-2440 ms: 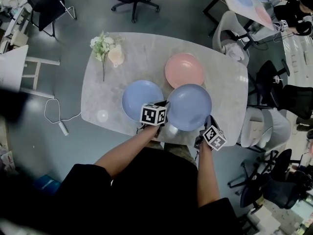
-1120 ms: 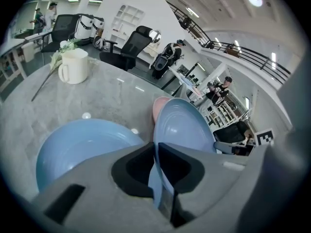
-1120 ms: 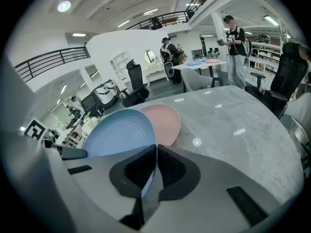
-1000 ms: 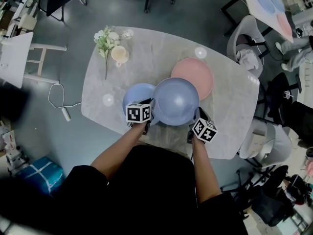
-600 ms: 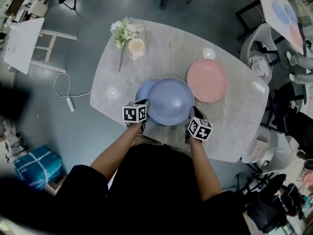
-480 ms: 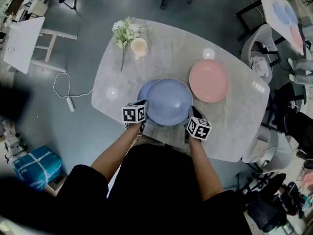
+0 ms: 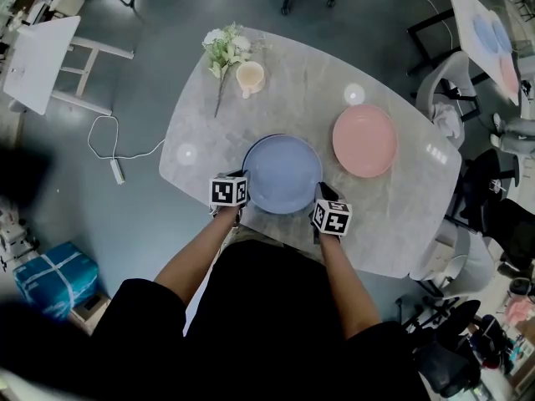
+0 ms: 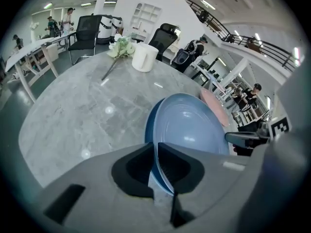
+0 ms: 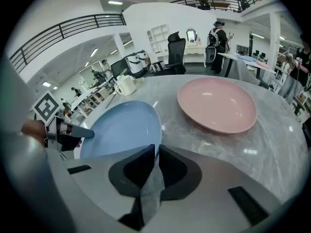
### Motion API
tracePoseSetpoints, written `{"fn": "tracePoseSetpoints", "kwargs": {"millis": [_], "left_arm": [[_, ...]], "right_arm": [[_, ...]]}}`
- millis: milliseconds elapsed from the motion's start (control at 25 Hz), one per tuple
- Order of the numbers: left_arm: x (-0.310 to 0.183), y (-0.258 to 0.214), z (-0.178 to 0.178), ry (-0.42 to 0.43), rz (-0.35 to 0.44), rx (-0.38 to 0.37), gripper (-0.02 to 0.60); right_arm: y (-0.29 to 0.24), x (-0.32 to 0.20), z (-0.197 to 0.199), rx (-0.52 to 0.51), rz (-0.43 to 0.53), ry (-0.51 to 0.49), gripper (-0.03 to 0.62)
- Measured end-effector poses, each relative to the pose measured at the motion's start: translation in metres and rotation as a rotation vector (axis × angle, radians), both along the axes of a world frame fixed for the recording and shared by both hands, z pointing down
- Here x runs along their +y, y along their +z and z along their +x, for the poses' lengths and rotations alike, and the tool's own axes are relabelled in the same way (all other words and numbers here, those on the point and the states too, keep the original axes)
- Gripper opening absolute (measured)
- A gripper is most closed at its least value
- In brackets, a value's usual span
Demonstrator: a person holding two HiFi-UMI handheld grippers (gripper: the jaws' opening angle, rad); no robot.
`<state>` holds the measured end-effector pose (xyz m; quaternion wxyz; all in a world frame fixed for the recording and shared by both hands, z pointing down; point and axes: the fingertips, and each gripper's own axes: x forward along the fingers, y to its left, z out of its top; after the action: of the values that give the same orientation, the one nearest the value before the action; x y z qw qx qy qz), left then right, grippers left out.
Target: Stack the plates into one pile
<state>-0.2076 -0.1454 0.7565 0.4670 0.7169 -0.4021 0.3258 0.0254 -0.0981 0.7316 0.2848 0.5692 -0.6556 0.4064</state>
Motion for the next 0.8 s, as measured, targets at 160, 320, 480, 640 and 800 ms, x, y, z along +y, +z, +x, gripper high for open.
{"fn": "tracePoseSetpoints", "kwargs": {"millis": [160,320,480,640,800], "left_arm": [[-0.003,-0.001,-0.002,0.01,0.009,0.004,0.04],[-0.005,0.0,-0.001,0.031,0.018,-0.024,0.043],[-0.001,-0.005,0.003,0.035,0.041,-0.017,0.109],[0.001,-0.008,0.006,0.019,0.052,-0.01,0.167],[0.009,-0.009,0.008,0.03,0.053,0.012,0.218]], "right_arm": [[0.004,-0.004,-0.002,0.017,-0.007,0.007,0.023],[0.009,-0.005,-0.002,0.021,-0.015,0.007,0.023],[0.01,0.0,-0.006,0.042,-0.026,-0.009,0.023],[0.011,0.002,-0.01,0.088,-0.018,-0.023,0.023],[0.011,0.005,-0.01,0.09,-0.023,-0.034,0.023]]}}
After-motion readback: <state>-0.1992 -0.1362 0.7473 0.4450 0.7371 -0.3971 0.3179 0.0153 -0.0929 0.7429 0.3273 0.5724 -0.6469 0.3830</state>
